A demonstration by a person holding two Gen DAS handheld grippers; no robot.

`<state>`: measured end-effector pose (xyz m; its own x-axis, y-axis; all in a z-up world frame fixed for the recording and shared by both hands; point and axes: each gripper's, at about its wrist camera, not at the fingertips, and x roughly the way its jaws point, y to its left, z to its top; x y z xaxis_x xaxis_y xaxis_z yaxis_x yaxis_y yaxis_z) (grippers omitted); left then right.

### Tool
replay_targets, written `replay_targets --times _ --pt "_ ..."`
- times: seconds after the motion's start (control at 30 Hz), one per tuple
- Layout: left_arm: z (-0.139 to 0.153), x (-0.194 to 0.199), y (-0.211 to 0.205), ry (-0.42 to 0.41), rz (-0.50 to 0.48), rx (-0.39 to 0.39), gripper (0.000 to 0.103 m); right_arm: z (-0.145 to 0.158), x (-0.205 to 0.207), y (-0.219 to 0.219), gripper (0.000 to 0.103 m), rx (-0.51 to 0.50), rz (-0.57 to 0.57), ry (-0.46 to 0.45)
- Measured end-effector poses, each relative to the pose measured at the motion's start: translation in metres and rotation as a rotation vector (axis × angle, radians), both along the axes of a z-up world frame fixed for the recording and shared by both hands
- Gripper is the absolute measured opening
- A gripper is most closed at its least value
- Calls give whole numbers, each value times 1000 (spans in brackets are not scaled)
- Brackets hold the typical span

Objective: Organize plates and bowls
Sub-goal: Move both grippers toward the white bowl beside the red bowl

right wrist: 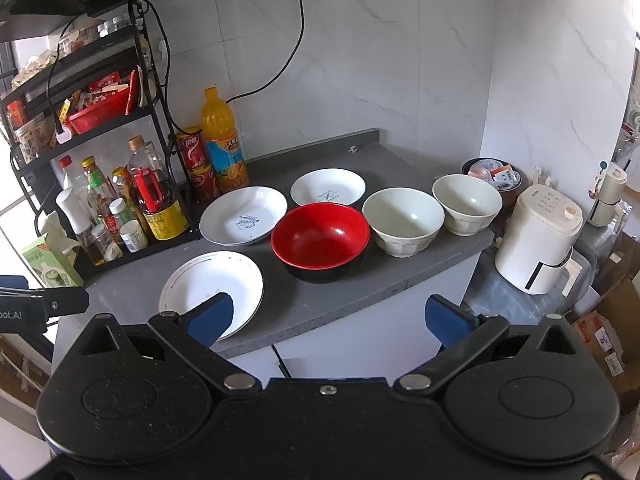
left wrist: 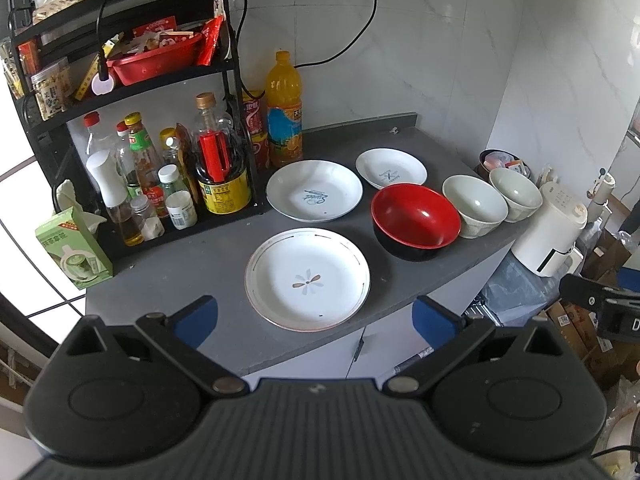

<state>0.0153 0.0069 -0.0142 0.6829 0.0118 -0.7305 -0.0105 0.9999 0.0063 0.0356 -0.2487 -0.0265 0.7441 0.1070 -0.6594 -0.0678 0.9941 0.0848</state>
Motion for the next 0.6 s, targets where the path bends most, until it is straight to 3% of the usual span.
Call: replay_targets --times 0.13,0.6 --pt "-5 12 2 3 -6 33 102 -3 6 2 103 45 8 2" --pt "-44 76 38 68 -54 31 102 -30 35 14 103 41 -147 12"
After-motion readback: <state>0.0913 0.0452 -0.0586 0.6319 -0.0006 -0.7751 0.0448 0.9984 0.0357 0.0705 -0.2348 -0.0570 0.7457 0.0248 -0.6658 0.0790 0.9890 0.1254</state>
